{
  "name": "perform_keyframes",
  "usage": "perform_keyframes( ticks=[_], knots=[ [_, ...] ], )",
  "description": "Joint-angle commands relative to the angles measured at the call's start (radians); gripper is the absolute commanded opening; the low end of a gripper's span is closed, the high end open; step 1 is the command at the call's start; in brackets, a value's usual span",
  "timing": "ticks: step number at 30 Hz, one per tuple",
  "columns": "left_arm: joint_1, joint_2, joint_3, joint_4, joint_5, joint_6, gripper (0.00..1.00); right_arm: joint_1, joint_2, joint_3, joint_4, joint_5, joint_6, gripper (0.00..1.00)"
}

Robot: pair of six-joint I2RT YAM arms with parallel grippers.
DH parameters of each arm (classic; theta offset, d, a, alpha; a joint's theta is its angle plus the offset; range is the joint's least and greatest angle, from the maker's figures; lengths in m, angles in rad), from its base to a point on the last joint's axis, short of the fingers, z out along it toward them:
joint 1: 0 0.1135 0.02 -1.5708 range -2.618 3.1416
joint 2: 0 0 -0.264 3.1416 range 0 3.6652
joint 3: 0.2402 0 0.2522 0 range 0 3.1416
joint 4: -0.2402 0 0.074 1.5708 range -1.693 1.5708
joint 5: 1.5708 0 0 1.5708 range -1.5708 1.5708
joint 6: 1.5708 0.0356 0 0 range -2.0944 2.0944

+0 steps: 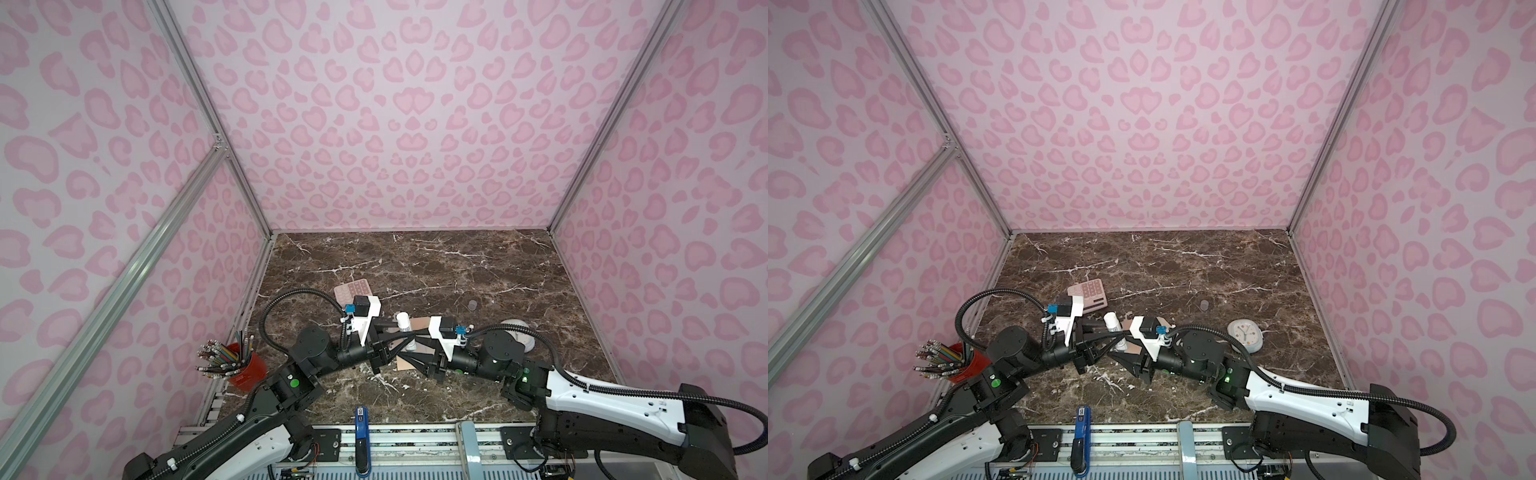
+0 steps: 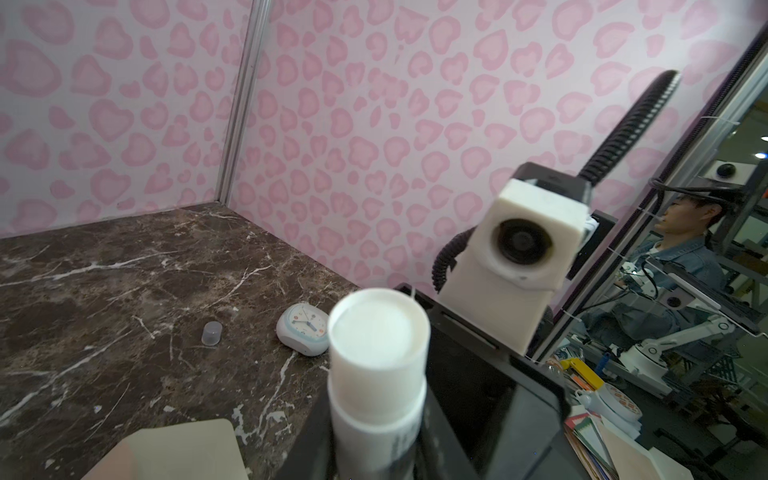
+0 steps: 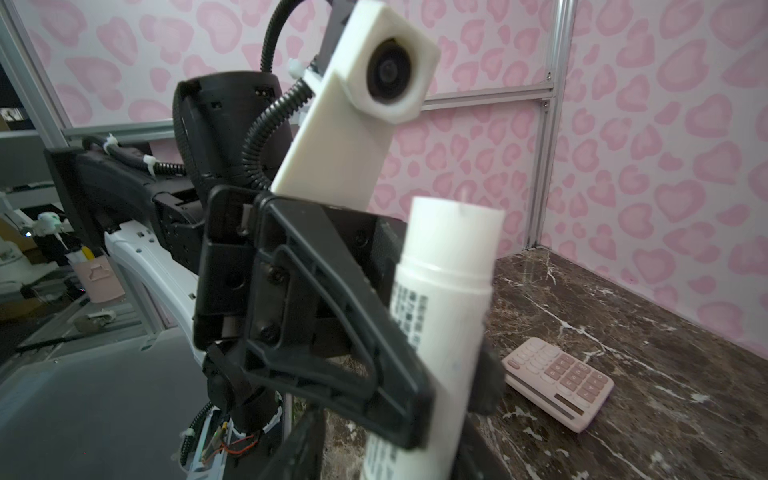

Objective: Place the letter into the envelope and seal it

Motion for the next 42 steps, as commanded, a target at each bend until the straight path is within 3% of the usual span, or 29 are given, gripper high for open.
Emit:
perform_keyframes(
  ticks=[1, 6, 12, 21, 25, 42],
  knots=[
    [0.002, -0.012, 0.019, -0.036, -0.199, -0.011, 0.04, 0.003, 0.023, -0.03, -0.009, 0.135, -0.139, 0.54],
    [0.002, -0.024, 0.035, -0.083, -0.421, -0.013, 0.04, 0.042, 0.095, -0.094, 0.155, 0.326, -0.199, 0.58],
    [0.002, 0.02, 0.047, -0.095, -0.519, -0.043, 0.04, 0.072, 0.208, -0.107, 0.389, 0.477, -0.238, 0.58],
    [-0.011, 0.096, 0.047, -0.05, -0.569, -0.089, 0.04, 0.085, 0.385, -0.028, 0.582, 0.598, -0.307, 0.57],
    [-0.015, 0.119, 0.056, -0.045, -0.571, -0.084, 0.04, 0.085, 0.455, -0.006, 0.652, 0.62, -0.319, 0.51],
    [-0.017, 0.142, 0.062, -0.035, -0.55, -0.077, 0.04, 0.085, 0.54, 0.034, 0.688, 0.639, -0.304, 0.34]
  ],
)
